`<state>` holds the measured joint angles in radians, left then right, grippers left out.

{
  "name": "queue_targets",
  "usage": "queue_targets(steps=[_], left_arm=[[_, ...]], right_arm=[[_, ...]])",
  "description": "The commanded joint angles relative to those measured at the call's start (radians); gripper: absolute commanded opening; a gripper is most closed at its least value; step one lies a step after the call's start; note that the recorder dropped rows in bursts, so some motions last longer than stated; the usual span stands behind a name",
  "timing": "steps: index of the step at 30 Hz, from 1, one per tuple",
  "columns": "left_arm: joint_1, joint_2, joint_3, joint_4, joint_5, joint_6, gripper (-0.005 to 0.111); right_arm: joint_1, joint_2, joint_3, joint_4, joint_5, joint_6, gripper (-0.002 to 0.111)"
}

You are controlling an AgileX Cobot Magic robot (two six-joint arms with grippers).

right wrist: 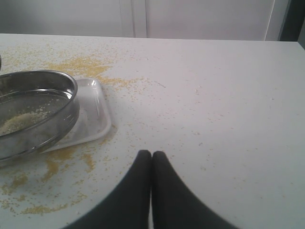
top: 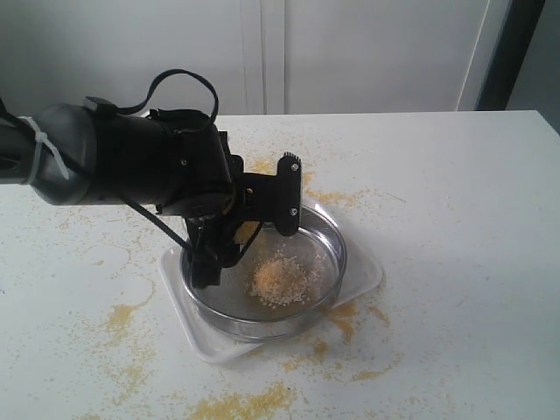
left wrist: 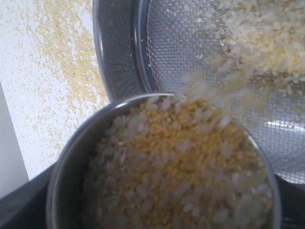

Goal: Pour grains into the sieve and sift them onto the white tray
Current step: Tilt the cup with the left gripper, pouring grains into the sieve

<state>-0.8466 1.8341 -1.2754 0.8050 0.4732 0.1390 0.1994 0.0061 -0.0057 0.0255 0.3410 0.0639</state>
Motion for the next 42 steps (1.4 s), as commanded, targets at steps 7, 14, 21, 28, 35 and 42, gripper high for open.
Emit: queue_targets(steps=[7, 14, 21, 28, 35, 42], left_arm=[[-0.004, 0.032, -0.007, 0.086, 0.017, 0.000, 0.000], [-0.004, 0.057, -0.007, 0.100, 0.017, 0.000, 0.000], [-0.004, 0.061, -0.007, 0.103, 0.017, 0.000, 0.000], [-0.004, 0.061, -0.007, 0.127, 0.017, 0.000, 0.000], [-0.004, 0.061, -0.007, 0.158, 0.015, 0.000, 0.000], [-0.004, 0.061, -0.007, 0.195, 0.015, 0.000, 0.000]], right_arm=[[-0.005, -0.006, 0.006, 0.004, -0.006, 0.001, 0.000], [-0.005, -0.006, 0.006, 0.004, -0.006, 0.001, 0.000], [-0.005, -0.006, 0.006, 0.004, -0.006, 0.001, 0.000], [-0.005, -0.006, 0.006, 0.004, -0.006, 0.001, 0.000], [-0.005, -0.006, 0.006, 0.004, -0.006, 0.001, 0.000], [-0.005, -0.006, 0.006, 0.004, -0.006, 0.001, 0.000]])
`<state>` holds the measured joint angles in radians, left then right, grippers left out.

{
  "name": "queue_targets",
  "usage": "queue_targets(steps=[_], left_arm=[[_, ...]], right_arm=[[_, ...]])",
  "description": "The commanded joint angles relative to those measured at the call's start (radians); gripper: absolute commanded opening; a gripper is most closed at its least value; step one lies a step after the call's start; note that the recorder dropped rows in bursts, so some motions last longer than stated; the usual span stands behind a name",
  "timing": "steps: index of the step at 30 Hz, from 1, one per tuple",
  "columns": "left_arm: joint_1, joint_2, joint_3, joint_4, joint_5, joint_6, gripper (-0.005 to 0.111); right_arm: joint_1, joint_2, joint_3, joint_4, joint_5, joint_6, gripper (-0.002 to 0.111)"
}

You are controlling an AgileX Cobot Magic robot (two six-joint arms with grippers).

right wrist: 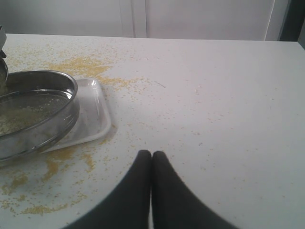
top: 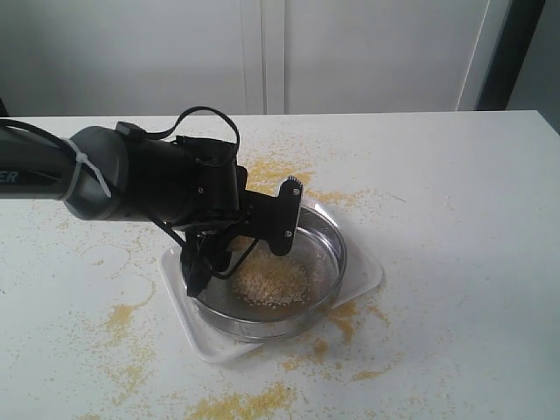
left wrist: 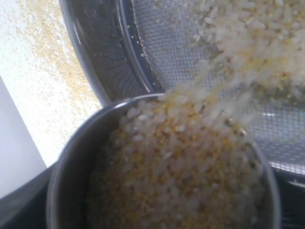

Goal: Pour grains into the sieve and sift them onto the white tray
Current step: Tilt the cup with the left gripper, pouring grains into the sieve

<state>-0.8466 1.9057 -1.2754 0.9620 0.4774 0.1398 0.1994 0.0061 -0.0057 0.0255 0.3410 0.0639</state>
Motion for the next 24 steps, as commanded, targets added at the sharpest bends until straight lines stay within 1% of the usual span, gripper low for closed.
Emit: queue_targets(steps=[1, 14, 24], left_arm=[[-0.004, -0.011, -0.007, 0.044, 0.010, 0.000, 0.000], [-0.004, -0.011, -0.007, 0.122, 0.010, 0.000, 0.000], [-0.004, -0.011, -0.007, 0.124, 0.008, 0.000, 0.000]], right_arm=[[-0.005, -0.006, 0.006, 0.004, -0.006, 0.001, 0.000], [-0.005, -0.006, 0.006, 0.004, -0.006, 0.001, 0.000], [-0.005, -0.006, 0.006, 0.004, -0.006, 0.001, 0.000]])
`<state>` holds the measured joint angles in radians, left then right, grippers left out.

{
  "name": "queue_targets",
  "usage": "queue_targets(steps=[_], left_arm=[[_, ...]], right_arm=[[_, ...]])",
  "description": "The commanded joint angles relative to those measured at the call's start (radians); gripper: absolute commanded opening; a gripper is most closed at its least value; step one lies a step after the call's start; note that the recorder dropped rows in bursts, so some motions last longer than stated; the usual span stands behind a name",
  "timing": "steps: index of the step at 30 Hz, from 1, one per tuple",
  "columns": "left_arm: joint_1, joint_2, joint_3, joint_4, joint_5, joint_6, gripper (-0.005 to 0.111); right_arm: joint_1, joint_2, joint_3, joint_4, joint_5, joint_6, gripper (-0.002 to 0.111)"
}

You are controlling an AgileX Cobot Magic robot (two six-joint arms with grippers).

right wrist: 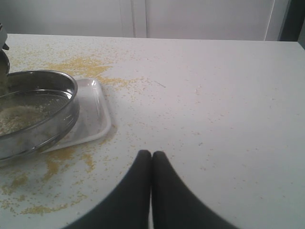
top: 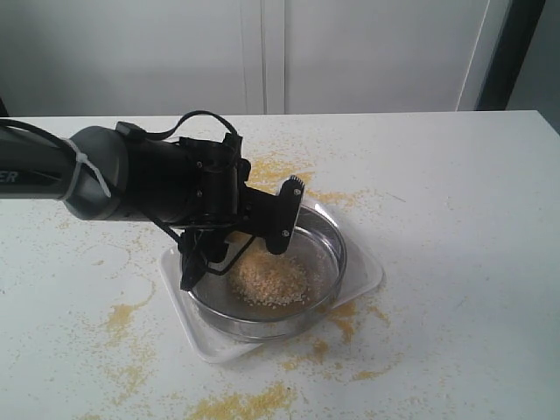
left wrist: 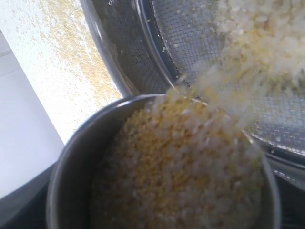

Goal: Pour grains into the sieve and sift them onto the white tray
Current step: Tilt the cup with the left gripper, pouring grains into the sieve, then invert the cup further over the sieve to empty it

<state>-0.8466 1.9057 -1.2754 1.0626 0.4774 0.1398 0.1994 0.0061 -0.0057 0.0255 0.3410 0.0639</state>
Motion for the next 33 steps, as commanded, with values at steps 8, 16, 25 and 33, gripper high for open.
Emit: queue_targets(steps=[8, 16, 25, 33], left_arm=[[-0.034, -0.011, -0.007, 0.050, 0.017, -0.005, 0.000], [-0.034, -0.011, -0.007, 0.081, 0.024, -0.009, 0.000], [-0.034, -0.011, -0.036, 0.106, 0.066, -0.054, 0.000], [-0.034, -0.011, -0.065, 0.127, 0.067, -0.051, 0.000]], right_arm=[[-0.005, -0.006, 0.006, 0.004, -0.006, 0.001, 0.000], [-0.005, -0.006, 0.006, 0.004, -0.006, 0.001, 0.000], [-0.005, -0.006, 0.006, 0.004, -0.006, 0.001, 0.000], [-0.005, -0.006, 0.006, 0.004, -0.006, 0.001, 0.000]])
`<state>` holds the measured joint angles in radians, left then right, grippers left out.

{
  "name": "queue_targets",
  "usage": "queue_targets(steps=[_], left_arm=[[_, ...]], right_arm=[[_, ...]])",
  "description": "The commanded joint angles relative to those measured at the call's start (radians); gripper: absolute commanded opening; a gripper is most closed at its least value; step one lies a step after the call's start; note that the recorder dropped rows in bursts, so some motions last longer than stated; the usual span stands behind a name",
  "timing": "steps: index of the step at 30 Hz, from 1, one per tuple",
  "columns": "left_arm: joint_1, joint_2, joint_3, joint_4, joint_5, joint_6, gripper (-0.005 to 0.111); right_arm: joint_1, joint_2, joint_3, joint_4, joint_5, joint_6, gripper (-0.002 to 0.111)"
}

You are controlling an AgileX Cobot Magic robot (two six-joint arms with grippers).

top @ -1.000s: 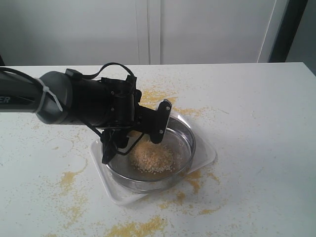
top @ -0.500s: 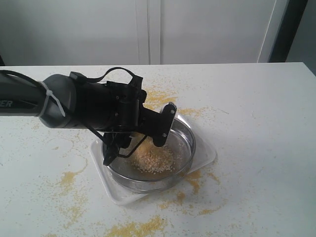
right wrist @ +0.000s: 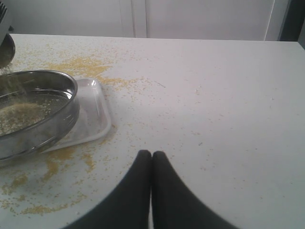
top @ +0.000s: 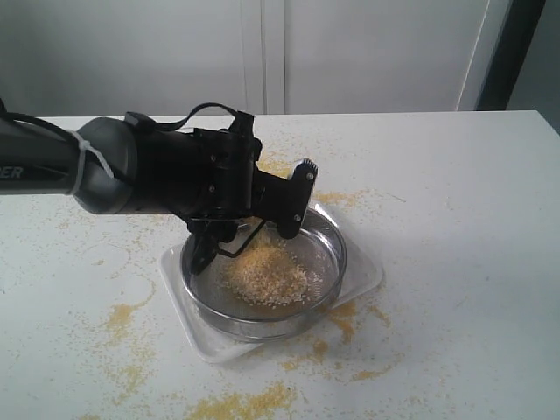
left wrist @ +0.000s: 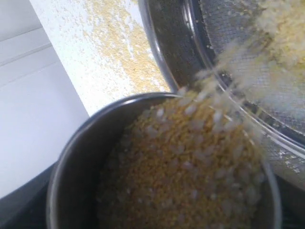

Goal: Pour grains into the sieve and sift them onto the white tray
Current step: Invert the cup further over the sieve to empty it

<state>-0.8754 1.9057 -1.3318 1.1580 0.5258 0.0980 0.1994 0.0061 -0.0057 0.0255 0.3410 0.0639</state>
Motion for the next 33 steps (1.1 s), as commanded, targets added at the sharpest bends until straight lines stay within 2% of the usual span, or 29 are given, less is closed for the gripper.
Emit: queue_targets(steps=[1, 10, 33], left_arm=[[-0.005, -0.011, -0.009, 0.032, 0.019, -0.008, 0.000], [-0.034, -0.011, -0.009, 0.044, 0.033, 0.079, 0.000], [-0.045, -0.011, -0.007, 0.082, 0.093, 0.085, 0.000]], right_arm=[[-0.005, -0.006, 0.006, 0.004, -0.006, 0.001, 0.000], [-0.005, -0.006, 0.006, 0.004, -0.006, 0.001, 0.000], [-0.005, -0.006, 0.006, 0.004, -0.006, 0.001, 0.000]])
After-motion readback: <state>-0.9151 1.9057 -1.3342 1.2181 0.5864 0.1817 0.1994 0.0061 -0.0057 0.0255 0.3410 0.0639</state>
